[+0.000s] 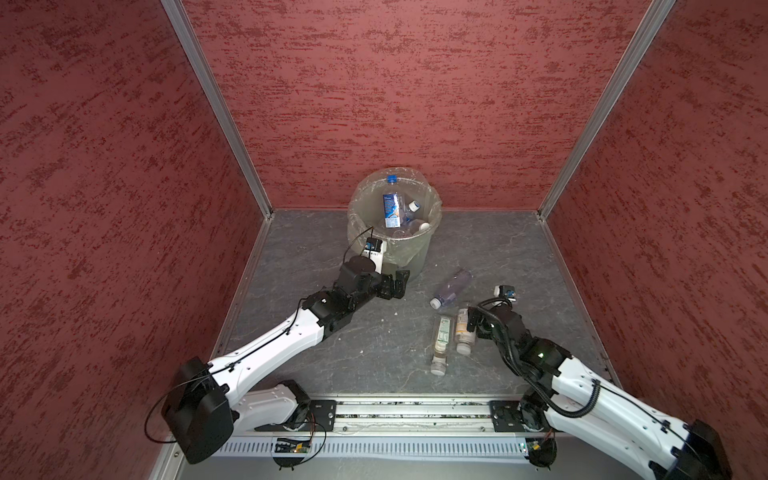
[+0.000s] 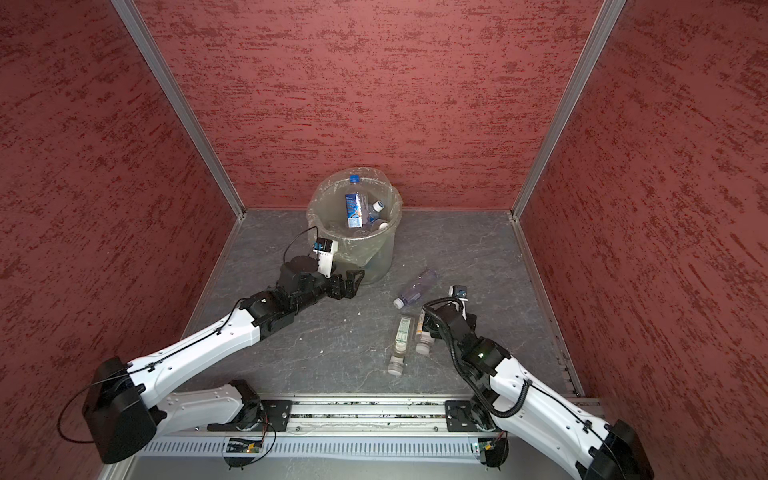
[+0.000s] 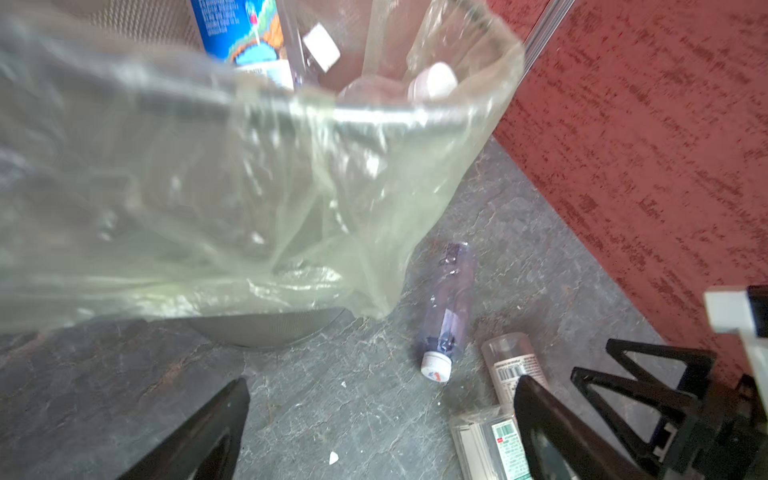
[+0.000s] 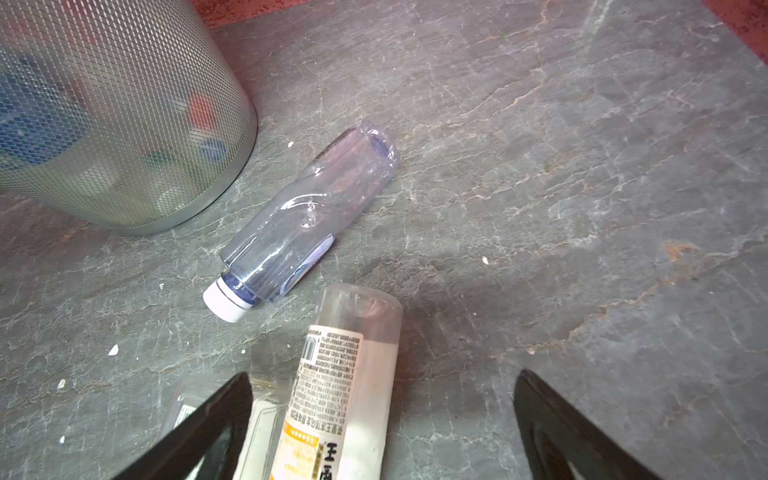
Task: Throw the plastic bottles in the bin
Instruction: 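Draw the left gripper back beside the bin while the right gripper reaches toward the bottles, then lower the right gripper around the lying white-and-yellow-label bottle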
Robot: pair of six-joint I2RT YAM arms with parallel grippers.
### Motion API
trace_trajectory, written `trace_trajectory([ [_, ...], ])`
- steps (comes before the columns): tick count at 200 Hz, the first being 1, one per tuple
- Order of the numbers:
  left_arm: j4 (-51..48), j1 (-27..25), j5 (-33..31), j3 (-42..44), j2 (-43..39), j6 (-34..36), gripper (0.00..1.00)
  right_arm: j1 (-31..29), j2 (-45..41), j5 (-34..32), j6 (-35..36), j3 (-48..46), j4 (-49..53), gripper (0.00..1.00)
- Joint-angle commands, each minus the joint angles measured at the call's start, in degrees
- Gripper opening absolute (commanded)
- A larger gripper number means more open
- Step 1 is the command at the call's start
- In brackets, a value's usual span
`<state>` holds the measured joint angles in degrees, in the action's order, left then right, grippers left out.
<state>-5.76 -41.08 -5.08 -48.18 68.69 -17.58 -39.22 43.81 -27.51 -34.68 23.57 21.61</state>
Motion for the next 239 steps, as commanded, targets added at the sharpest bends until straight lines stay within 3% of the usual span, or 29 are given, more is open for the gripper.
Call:
trace_trajectory([
  [1,5.6,-0.8,0.5,2.0,1.2,-0.8,0.99,0.4,1.3,-2.5,-2.0,1.8,0.4,0.99],
  [96,12.8,-2.6,1.1,8.8,6.0,-0.8,0.99,0.7,6.9,-0.3,-3.2,8.5,4.5,0.99],
  [160,11.0,-2.1,3.3,7.0,8.5,-1.6,0.99,0.7,18.8,5.2,-4.8,22.0,15.5,0.99],
  [239,10.6,-0.2,5.5,6.4,10.0,-2.7,0.99,0.7,25.5,9.6,-5.3,27.7,20.1,0.99],
])
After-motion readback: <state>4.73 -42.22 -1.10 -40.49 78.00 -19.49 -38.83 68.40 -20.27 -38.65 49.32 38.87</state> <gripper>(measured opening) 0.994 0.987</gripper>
